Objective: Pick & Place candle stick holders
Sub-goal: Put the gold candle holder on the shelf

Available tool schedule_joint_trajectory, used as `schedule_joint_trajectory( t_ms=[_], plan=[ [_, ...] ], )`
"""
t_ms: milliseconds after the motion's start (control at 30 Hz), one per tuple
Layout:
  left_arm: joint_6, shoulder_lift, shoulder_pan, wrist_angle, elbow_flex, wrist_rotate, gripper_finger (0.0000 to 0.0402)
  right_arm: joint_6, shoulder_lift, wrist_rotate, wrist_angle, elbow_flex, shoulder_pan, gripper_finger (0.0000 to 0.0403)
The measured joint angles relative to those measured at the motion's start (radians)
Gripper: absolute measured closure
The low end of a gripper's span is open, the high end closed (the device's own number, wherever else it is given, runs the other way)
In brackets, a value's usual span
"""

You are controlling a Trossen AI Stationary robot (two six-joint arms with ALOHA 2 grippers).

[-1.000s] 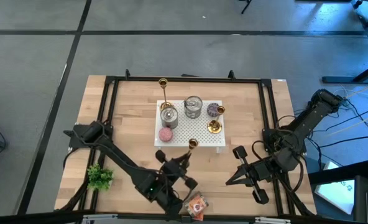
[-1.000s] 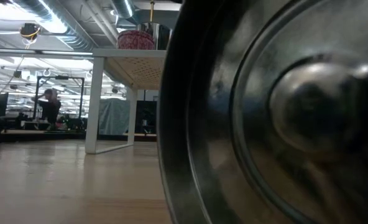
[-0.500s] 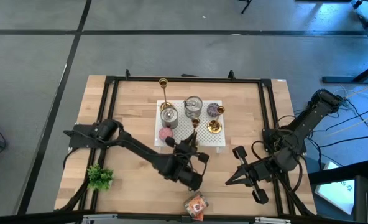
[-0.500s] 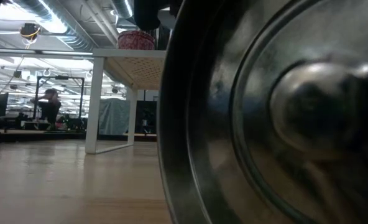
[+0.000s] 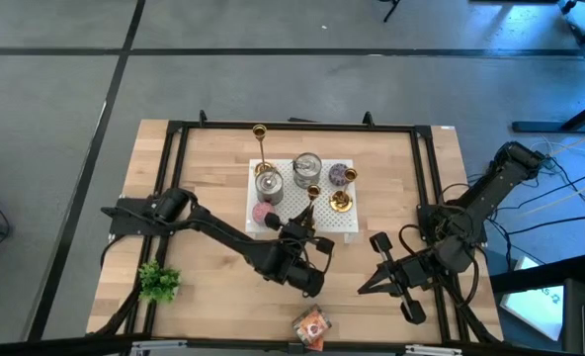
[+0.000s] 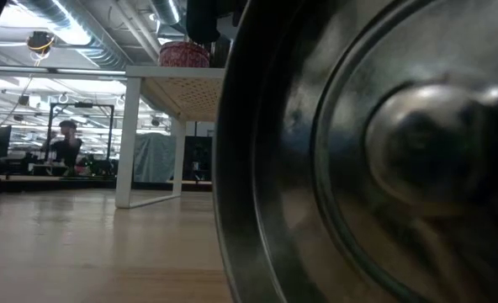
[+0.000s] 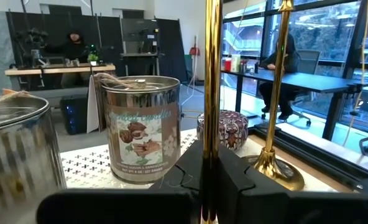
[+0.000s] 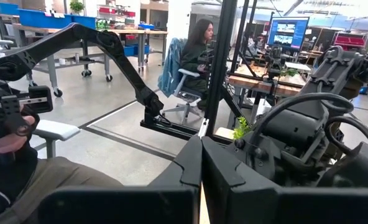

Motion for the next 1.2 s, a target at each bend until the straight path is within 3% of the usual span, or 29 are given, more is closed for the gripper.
schedule_joint_trajectory(
  t_ms=[1200],
  plan=[
    [0.061, -0.007, 0.064, -0.024, -0.003, 0.03, 0.0391, 0.0, 0.0, -0.001, -0.003, 0.0, 0.0, 0.0398]
  ],
)
